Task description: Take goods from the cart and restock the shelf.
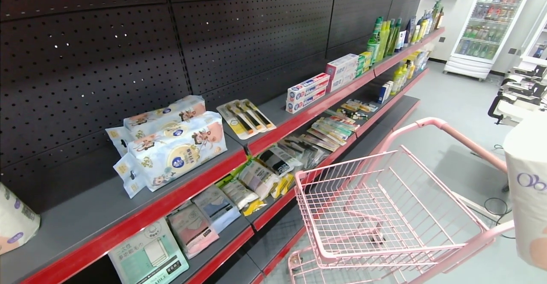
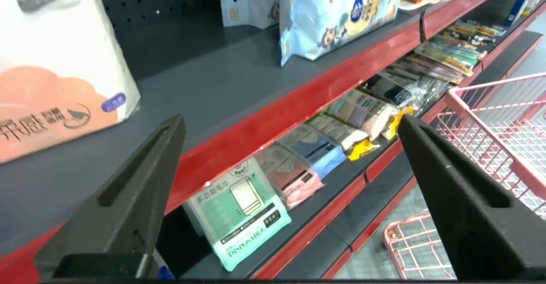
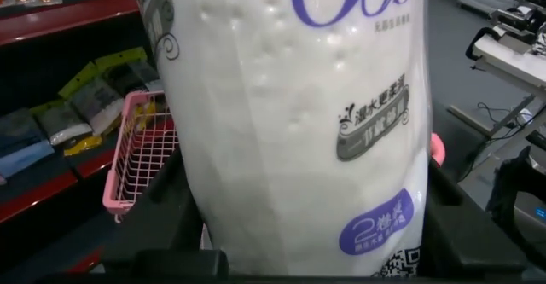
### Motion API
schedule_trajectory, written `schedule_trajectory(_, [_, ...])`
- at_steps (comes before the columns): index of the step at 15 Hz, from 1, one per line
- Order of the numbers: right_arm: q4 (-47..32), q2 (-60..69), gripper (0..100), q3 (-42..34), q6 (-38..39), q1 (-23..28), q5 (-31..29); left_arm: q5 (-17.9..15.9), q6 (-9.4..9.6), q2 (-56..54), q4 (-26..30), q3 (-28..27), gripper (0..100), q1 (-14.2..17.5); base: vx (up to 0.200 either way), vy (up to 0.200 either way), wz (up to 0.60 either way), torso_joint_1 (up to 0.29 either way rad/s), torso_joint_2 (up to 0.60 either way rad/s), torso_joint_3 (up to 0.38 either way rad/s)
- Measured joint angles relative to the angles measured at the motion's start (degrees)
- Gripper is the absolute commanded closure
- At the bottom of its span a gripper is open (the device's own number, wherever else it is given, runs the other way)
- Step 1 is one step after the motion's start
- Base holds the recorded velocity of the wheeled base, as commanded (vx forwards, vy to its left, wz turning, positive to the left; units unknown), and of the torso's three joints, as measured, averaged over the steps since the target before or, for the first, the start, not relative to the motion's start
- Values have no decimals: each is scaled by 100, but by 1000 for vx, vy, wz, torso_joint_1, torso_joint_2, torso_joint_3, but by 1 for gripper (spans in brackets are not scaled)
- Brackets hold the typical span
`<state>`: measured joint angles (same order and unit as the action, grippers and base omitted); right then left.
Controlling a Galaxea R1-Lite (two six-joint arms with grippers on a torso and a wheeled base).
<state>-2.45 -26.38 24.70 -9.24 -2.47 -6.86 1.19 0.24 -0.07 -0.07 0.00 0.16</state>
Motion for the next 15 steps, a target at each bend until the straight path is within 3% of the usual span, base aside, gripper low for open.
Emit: schedule_trajectory(15, [155,-355,100,79,-140,-24,88,0,2,0,0,0,0,0,0,0,0,141,-292,-154])
